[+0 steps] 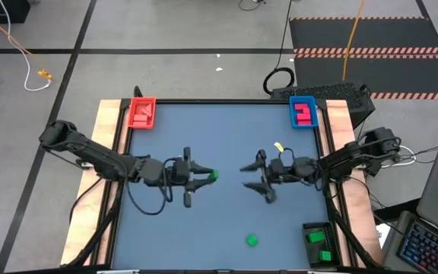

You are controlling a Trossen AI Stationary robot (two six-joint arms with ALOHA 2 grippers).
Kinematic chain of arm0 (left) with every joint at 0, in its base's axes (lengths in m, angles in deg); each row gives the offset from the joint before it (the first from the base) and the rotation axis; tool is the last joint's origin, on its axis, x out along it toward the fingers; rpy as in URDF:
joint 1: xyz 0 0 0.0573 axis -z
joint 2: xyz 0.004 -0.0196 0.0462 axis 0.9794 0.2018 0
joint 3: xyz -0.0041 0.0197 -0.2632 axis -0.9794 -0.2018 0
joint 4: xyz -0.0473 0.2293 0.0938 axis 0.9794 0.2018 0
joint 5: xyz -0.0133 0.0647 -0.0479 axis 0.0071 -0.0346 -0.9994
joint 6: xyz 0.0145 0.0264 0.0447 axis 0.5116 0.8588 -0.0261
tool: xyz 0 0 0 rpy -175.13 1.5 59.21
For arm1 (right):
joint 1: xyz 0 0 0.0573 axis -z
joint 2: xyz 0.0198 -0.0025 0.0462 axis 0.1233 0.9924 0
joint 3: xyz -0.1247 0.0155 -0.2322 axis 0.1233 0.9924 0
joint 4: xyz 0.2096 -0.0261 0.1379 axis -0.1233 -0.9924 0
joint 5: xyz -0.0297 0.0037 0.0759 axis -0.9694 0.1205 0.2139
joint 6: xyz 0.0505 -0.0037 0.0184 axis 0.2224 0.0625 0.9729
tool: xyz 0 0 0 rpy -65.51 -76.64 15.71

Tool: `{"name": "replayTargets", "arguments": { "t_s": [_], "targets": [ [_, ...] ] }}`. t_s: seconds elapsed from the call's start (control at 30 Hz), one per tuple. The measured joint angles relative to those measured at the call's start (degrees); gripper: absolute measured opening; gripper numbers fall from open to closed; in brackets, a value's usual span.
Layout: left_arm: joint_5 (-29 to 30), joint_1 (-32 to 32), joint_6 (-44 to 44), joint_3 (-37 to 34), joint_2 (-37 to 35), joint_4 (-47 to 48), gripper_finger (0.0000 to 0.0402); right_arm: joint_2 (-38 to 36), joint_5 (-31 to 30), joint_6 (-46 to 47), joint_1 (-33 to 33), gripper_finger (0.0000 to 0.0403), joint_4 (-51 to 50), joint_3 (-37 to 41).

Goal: Sort & place blocks by color
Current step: Put the green block into the black bin

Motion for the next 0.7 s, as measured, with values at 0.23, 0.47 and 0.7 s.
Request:
{"name": "replayTargets", "arguments": {
  "t_s": [0.23, 0.47, 0.7],
  "targets": [
    [-6.31, -1.5, -1.41, 0.02, 5.55, -5.29, 0.0108, 0.77, -7.5, -1.82, 0.25, 0.0242, -17.13, -7.66],
    [-6.44, -2.39, -0.69, 0.02, 6.88, -10.56, 0.0108, 0.79, -5.99, -2.57, -2.01, 0.0242, -23.02, -12.84],
    [-6.42, -2.46, 0.91, 0.02, 6.43, -10.87, 0.0108, 0.81, -5.89, -3.41, -3.19, 0.0242, -19.7, -12.83]
  ]
}}
